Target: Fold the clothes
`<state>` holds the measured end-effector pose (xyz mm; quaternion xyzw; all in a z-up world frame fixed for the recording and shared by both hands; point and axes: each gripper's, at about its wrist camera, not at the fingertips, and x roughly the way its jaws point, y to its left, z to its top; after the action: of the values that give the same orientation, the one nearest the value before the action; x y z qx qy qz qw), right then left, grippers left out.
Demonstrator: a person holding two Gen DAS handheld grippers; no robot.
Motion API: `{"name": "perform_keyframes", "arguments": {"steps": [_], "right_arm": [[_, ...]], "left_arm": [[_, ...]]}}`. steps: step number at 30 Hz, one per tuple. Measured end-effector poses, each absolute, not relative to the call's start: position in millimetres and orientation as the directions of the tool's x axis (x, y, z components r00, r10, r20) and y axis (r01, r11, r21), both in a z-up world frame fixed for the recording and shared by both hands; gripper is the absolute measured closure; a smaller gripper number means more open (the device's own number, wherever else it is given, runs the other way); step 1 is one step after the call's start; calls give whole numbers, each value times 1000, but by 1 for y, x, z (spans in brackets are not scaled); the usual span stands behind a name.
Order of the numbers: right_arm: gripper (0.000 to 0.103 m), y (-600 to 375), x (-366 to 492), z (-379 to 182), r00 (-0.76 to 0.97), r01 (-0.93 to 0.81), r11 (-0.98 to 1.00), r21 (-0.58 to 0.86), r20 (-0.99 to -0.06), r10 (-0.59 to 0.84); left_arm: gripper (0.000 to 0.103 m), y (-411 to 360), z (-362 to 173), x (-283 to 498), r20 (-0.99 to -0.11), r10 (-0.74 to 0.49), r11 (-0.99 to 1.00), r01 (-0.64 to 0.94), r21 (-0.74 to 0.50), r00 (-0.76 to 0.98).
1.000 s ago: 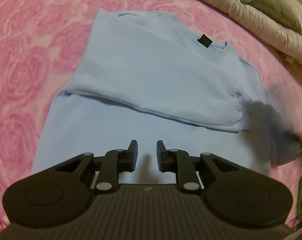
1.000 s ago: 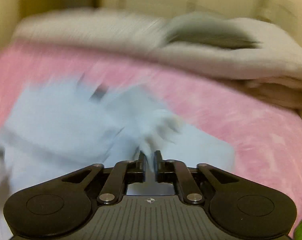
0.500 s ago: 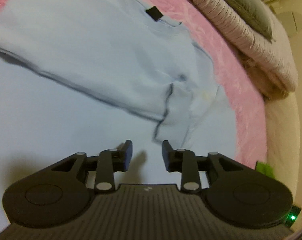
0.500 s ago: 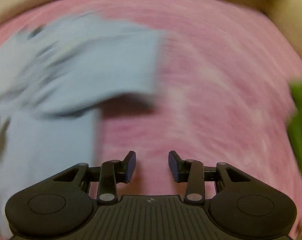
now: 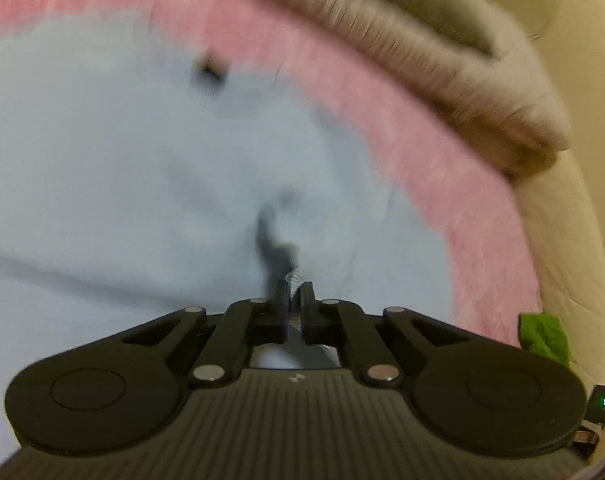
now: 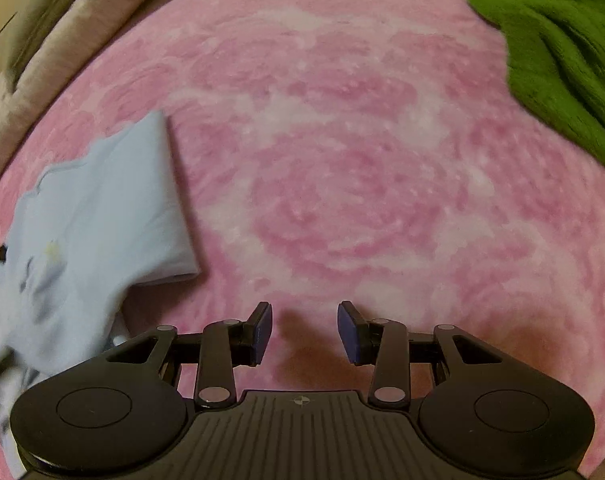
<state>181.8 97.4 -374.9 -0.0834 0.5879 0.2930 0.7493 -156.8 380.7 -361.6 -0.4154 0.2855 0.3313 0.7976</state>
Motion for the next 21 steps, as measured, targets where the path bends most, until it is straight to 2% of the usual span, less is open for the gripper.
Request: {"name": "perform_keyframes", "arguments": {"steps": [2,5,7,11,17,21], "right_arm": [[63,102,179,-375,138,-561,800,213,-929,344],[63,117,174,-378,130,-599,770,218,-923,363],[63,125,170,-378,123,-621,751,225,-918,376],[63,141,157,-379,106,-661,715,229,-914,391],[63,158,130,-380,129,-734,660,159,-922,366],[63,159,116,-378,146,-744,654,136,-922,358]], "left_arm": [[102,389,-344,-164,-711,338,481,-762,-433,617],[102,424,-320,-198,-709,453,502,-812,-299,541],[102,444,-322,-220,-732,489,494,-842,-215,474],[102,464,-352,-250,-784,483,490,-862,-129,391],[103,461,-394,-270,-821,438,476,-869,-133,366],[103,457,-395,-286,-832,425,450,-881,-146,355]]}}
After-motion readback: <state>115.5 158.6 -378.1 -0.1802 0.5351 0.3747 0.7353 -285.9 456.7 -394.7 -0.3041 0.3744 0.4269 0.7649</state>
